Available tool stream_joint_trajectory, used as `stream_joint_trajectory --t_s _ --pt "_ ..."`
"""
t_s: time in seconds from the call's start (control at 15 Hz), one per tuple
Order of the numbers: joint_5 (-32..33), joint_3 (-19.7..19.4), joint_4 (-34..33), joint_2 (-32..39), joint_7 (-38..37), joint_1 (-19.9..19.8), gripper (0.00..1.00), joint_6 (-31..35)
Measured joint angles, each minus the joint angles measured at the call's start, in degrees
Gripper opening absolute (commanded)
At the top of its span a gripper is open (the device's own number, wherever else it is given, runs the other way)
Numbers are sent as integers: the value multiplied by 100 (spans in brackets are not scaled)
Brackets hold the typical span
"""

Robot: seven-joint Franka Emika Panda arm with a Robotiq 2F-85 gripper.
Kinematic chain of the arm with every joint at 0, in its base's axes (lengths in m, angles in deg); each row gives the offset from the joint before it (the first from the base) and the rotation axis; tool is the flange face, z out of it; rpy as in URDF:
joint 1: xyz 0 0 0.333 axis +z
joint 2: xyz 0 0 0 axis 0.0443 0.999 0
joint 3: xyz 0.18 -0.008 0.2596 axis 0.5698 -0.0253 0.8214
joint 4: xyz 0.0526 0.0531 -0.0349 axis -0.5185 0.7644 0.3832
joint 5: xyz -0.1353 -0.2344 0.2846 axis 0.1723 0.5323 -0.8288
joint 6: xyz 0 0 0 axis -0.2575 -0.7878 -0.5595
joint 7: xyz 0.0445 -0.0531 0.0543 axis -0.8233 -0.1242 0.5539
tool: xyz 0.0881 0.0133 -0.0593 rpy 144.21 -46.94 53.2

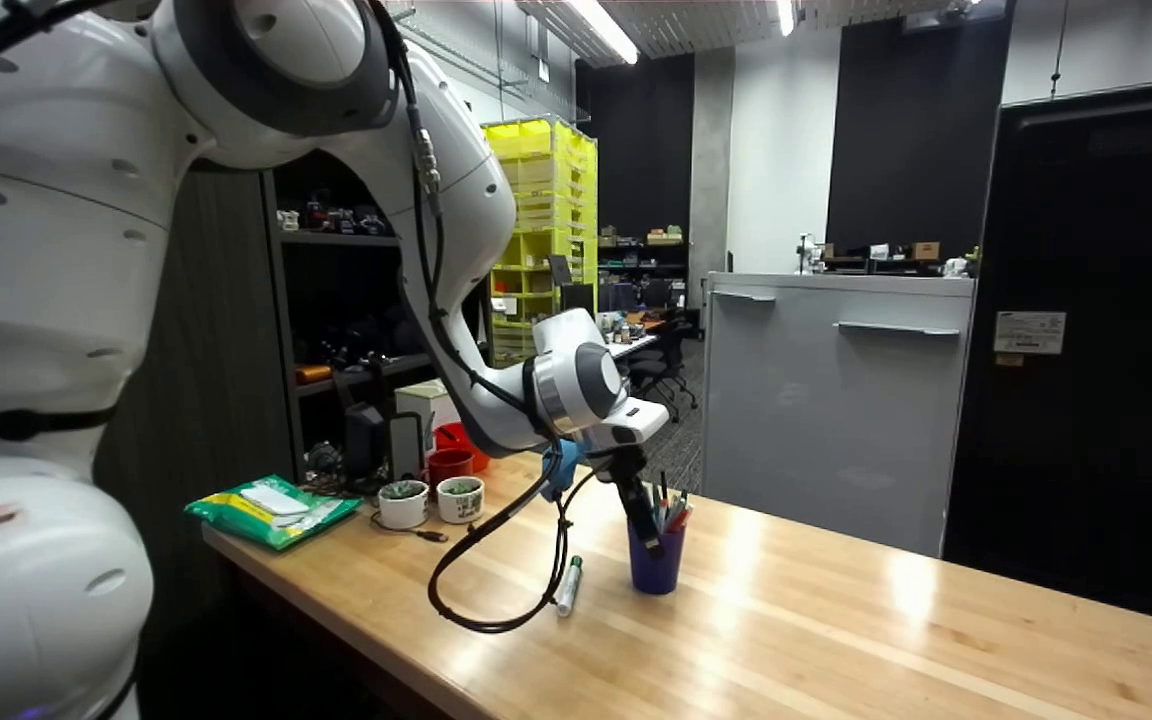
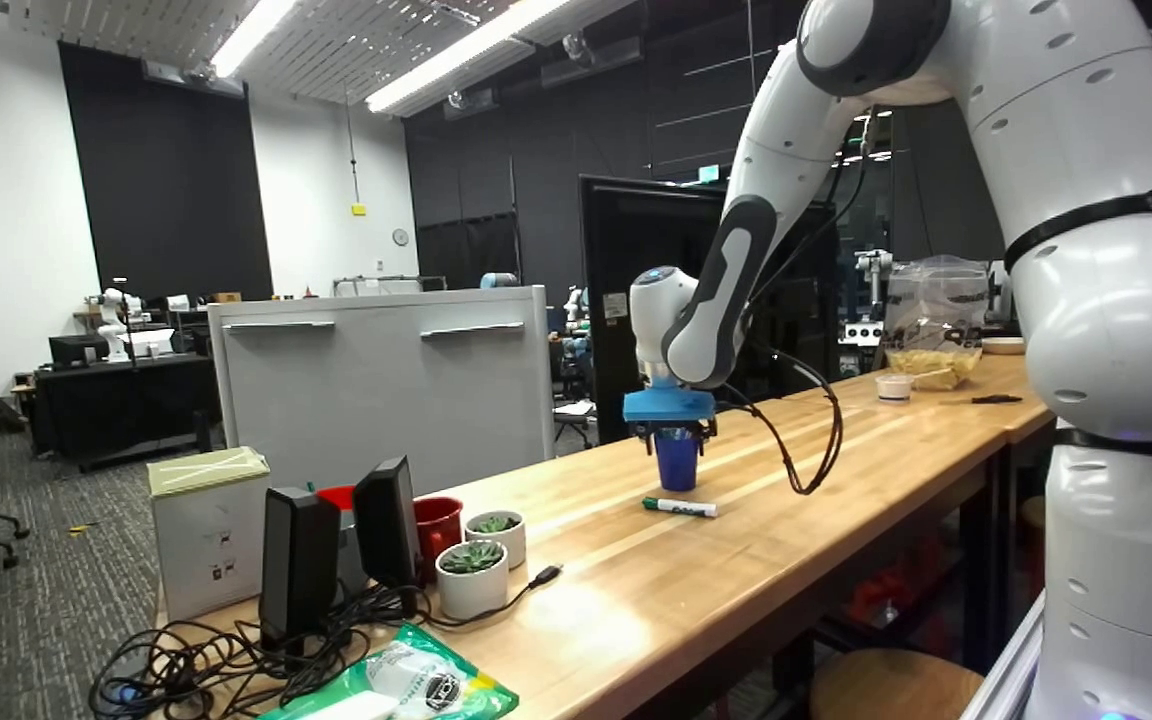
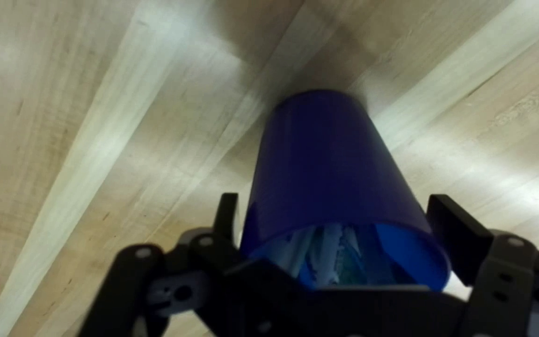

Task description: Move the blue cup backwards then place the green marker in the cup.

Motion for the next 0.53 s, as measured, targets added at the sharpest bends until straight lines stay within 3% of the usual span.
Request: stream_joint_trajectory --t_s 0.53 --pt "146 6 413 -700 45 335 100 -279"
